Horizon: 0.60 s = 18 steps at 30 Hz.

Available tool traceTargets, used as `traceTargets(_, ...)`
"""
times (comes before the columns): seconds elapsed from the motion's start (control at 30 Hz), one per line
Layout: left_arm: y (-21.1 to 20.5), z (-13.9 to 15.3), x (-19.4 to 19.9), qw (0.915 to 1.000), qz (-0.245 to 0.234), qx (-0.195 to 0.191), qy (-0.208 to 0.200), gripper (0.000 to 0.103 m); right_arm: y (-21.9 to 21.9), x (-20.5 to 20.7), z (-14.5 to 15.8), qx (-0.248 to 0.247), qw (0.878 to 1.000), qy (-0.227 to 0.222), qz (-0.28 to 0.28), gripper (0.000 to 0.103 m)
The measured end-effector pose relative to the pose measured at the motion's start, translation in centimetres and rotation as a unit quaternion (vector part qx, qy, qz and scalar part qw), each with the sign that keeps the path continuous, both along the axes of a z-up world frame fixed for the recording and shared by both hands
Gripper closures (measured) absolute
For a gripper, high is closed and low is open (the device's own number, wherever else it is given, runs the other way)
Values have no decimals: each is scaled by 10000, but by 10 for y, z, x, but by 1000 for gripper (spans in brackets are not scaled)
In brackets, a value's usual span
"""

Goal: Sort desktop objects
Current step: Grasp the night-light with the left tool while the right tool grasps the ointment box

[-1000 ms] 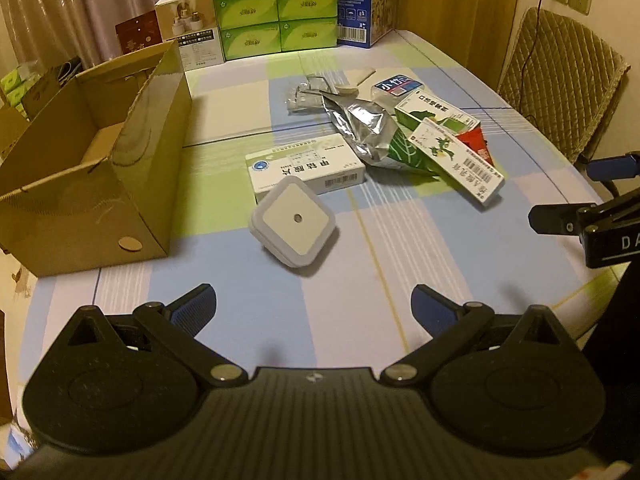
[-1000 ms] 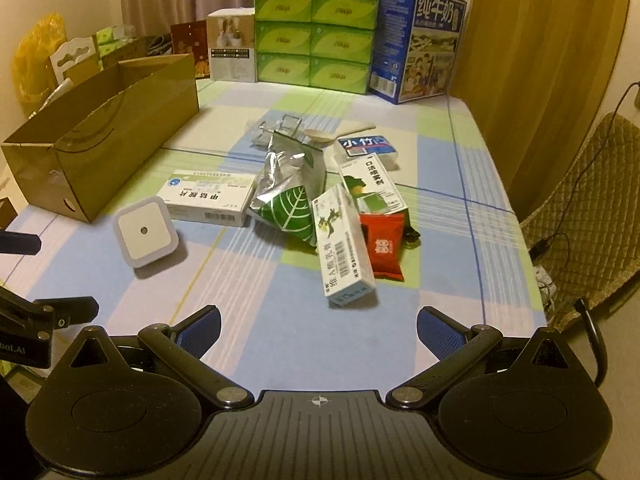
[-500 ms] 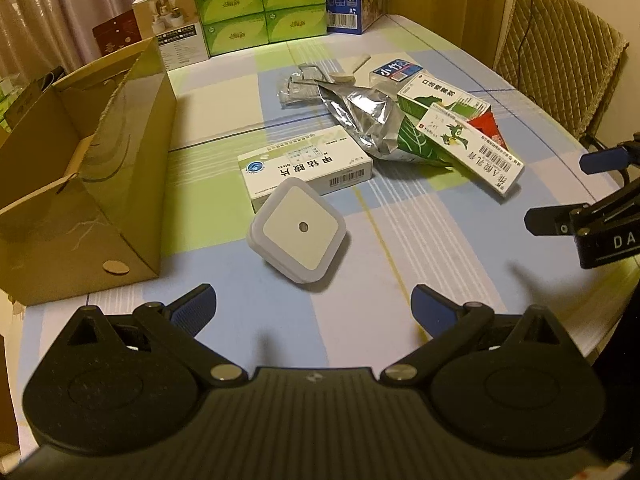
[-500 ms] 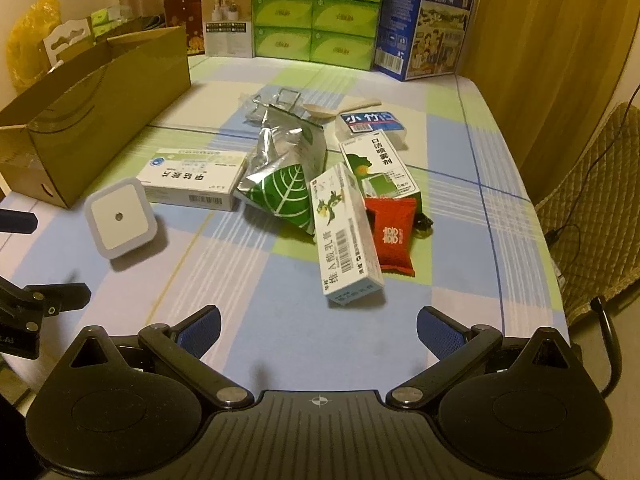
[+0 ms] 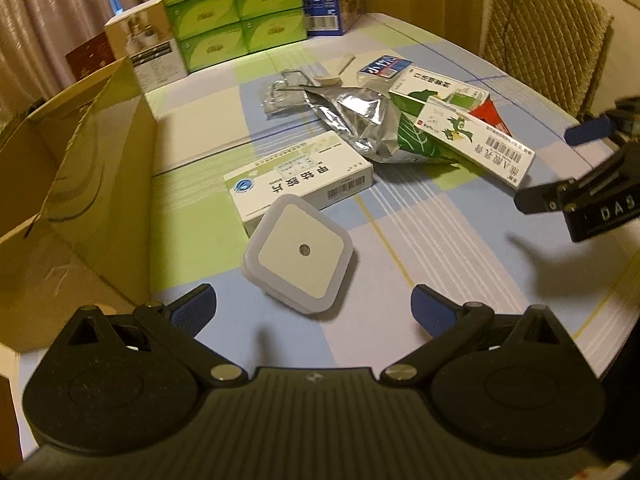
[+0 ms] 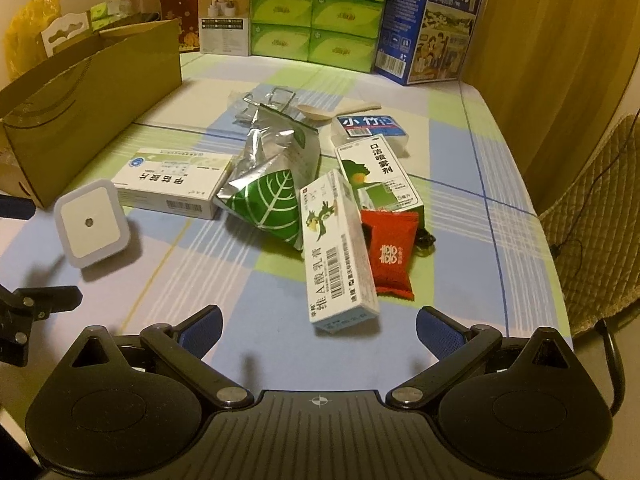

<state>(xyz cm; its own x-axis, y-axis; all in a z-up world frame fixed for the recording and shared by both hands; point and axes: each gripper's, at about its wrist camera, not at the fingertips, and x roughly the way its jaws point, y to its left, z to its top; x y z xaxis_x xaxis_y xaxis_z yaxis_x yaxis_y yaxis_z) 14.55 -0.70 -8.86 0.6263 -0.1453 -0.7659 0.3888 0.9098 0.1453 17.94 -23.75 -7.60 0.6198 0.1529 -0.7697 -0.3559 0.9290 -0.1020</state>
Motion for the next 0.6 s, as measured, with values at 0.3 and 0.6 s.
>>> traceTargets(0.3, -3, -15, 13, 9997, -158, 177, -101, 1, 7, 15, -9, -183, 9998, 9, 121, 18)
traceTargets(0.6, -6, -25, 21, 9974, -374, 517, -349, 6, 12, 23, -19, -361, 9991, 63, 207, 37)
